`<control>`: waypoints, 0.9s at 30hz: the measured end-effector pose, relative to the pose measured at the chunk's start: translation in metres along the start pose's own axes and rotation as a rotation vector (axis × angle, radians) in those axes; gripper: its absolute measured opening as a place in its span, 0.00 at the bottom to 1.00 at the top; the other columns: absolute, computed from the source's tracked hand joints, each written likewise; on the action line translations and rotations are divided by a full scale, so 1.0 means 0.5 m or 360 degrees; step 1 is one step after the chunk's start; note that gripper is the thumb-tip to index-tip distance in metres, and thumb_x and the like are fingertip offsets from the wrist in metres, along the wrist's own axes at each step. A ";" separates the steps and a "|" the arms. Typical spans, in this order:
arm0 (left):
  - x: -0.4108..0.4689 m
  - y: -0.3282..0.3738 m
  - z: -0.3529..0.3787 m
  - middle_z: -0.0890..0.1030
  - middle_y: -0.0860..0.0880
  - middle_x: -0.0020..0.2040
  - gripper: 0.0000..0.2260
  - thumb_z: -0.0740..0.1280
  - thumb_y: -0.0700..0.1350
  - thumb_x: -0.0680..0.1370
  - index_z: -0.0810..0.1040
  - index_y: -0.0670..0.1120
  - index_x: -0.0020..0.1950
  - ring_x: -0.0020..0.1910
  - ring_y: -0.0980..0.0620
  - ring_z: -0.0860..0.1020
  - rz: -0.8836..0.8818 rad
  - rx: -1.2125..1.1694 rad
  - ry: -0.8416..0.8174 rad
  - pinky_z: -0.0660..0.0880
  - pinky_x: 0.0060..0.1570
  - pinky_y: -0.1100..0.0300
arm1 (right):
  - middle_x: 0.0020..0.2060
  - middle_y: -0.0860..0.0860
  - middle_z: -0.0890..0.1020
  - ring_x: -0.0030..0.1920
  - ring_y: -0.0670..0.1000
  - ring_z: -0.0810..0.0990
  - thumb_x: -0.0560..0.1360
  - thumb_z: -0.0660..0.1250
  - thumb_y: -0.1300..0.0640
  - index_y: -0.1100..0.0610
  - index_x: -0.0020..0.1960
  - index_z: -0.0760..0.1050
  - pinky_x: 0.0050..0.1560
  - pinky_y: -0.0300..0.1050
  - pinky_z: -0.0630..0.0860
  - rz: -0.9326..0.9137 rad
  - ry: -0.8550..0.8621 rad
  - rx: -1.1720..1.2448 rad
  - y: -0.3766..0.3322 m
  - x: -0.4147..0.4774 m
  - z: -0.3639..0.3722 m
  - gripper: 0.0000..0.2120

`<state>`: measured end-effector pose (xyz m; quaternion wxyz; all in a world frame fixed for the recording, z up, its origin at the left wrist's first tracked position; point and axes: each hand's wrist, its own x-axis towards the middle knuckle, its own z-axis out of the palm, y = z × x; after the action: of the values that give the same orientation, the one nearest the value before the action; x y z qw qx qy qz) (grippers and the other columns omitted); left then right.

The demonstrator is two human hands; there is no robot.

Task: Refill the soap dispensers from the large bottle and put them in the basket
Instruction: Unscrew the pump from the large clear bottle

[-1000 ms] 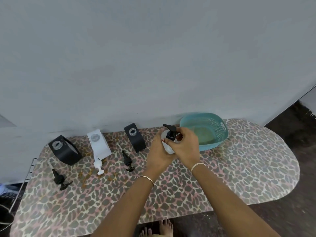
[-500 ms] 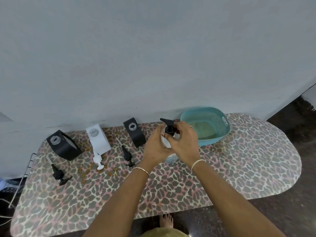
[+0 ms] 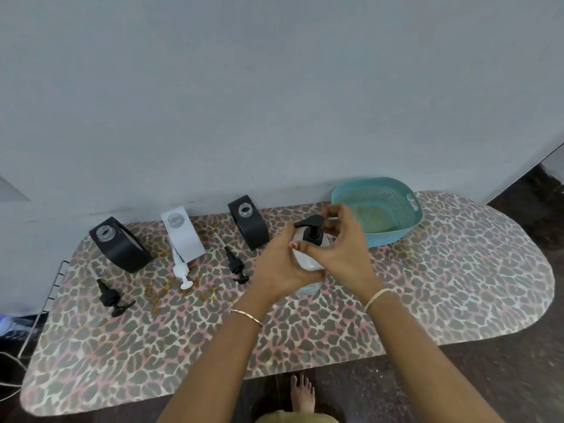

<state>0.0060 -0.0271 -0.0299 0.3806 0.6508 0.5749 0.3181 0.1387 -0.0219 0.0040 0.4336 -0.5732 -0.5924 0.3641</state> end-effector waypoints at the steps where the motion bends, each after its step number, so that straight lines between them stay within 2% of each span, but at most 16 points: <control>1: -0.007 -0.005 0.006 0.78 0.62 0.54 0.34 0.78 0.53 0.59 0.70 0.55 0.63 0.53 0.62 0.77 0.0018 -0.0008 0.0019 0.77 0.52 0.52 | 0.44 0.47 0.80 0.46 0.44 0.80 0.59 0.82 0.52 0.47 0.47 0.70 0.48 0.35 0.76 -0.0027 0.0073 0.0009 0.002 -0.008 0.008 0.25; 3: -0.017 -0.016 0.017 0.78 0.62 0.55 0.35 0.79 0.54 0.59 0.69 0.57 0.63 0.55 0.61 0.77 0.0044 -0.0035 0.0030 0.77 0.52 0.52 | 0.41 0.45 0.81 0.43 0.42 0.80 0.60 0.82 0.57 0.50 0.45 0.73 0.46 0.34 0.76 -0.0055 0.0153 0.0076 0.004 -0.025 0.024 0.21; 6: -0.024 -0.038 0.028 0.78 0.60 0.57 0.37 0.79 0.55 0.59 0.69 0.54 0.65 0.56 0.59 0.77 0.0070 -0.0100 0.0029 0.77 0.53 0.50 | 0.41 0.46 0.83 0.45 0.42 0.82 0.61 0.81 0.64 0.51 0.45 0.77 0.50 0.36 0.77 -0.0075 0.0223 0.0290 0.013 -0.047 0.038 0.19; 12: -0.035 -0.053 0.042 0.74 0.59 0.63 0.40 0.78 0.53 0.62 0.65 0.55 0.70 0.61 0.61 0.74 0.0280 -0.0145 0.0100 0.74 0.59 0.56 | 0.54 0.49 0.82 0.58 0.46 0.80 0.71 0.74 0.66 0.53 0.59 0.75 0.63 0.47 0.74 -0.0219 0.0079 0.0498 0.057 -0.063 0.040 0.20; 16: -0.025 -0.060 0.058 0.75 0.61 0.61 0.37 0.78 0.51 0.61 0.67 0.56 0.67 0.59 0.62 0.75 0.0349 -0.0154 0.0106 0.76 0.56 0.55 | 0.52 0.51 0.81 0.55 0.47 0.80 0.65 0.79 0.64 0.49 0.55 0.72 0.59 0.42 0.76 -0.0337 0.0312 0.0493 0.083 -0.058 0.059 0.24; 19: -0.026 -0.066 0.067 0.75 0.63 0.59 0.35 0.78 0.49 0.61 0.66 0.60 0.63 0.58 0.64 0.75 0.0400 -0.0150 0.0148 0.76 0.56 0.57 | 0.47 0.50 0.81 0.51 0.49 0.81 0.63 0.80 0.62 0.53 0.52 0.72 0.56 0.43 0.77 -0.0376 0.0384 0.0471 0.098 -0.048 0.061 0.24; 23: -0.019 -0.070 0.071 0.75 0.63 0.60 0.36 0.77 0.57 0.60 0.66 0.59 0.64 0.58 0.63 0.74 0.0426 -0.0055 0.0209 0.77 0.54 0.54 | 0.49 0.54 0.81 0.51 0.50 0.81 0.66 0.77 0.65 0.59 0.55 0.72 0.55 0.42 0.77 -0.0447 0.0338 0.0642 0.107 -0.051 0.054 0.21; 27: -0.025 -0.074 0.079 0.75 0.61 0.59 0.35 0.77 0.56 0.61 0.66 0.59 0.64 0.58 0.63 0.74 0.0431 -0.0106 0.0265 0.76 0.55 0.55 | 0.55 0.57 0.81 0.58 0.53 0.80 0.74 0.70 0.64 0.62 0.59 0.71 0.61 0.48 0.75 -0.0538 0.0056 0.0730 0.123 -0.060 0.043 0.15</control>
<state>0.0194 -0.0427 -0.0816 0.3067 0.6806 0.5006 0.4382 0.1402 -0.0454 -0.0637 0.6167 -0.3593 -0.5742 0.4011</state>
